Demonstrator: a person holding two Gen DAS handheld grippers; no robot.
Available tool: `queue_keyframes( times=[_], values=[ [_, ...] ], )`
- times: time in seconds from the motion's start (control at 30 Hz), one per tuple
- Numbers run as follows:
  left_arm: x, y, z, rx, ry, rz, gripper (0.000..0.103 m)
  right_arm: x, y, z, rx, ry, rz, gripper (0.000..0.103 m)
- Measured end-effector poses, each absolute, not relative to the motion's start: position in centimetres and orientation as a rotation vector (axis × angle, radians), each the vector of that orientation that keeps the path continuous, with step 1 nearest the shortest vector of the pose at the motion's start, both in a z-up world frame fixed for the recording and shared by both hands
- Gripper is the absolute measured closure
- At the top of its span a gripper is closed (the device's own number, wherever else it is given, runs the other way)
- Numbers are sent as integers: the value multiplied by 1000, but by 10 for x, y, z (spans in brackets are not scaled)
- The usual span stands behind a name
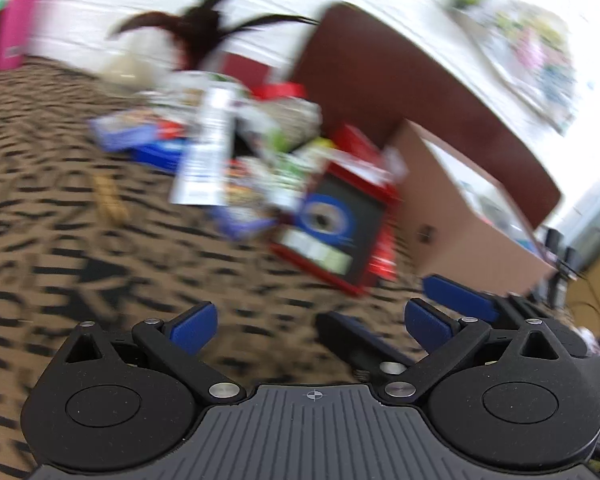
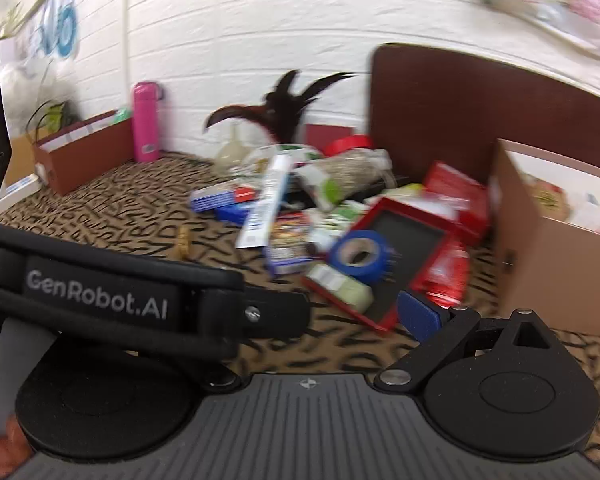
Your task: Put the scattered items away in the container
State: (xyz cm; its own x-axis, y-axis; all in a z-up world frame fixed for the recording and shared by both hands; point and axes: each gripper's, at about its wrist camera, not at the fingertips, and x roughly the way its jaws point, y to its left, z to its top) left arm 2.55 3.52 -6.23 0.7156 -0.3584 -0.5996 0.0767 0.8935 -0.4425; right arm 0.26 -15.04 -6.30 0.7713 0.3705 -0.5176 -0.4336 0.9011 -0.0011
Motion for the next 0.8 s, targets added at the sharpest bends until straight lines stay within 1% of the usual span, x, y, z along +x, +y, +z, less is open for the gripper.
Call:
queue_keyframes(
  times=[0.27,0.5,0.6,0.73,0.8],
  values=[
    [50,85,-82,-466,750,-177,0,23,-106,-78,-171,584,467,8],
    [76,104,-92,-453,748,-151,6,49,-98,-90,-168,628,441,12],
    [88,111,-94,-440,742,-136,8,62,-90,-93,-175,633,446,16],
    [106,118,-98,-409,749,-104,18,81,-74,-96,-192,632,455,24],
    [113,122,-100,-404,749,-100,21,91,-67,-99,-187,635,456,29]
  ],
)
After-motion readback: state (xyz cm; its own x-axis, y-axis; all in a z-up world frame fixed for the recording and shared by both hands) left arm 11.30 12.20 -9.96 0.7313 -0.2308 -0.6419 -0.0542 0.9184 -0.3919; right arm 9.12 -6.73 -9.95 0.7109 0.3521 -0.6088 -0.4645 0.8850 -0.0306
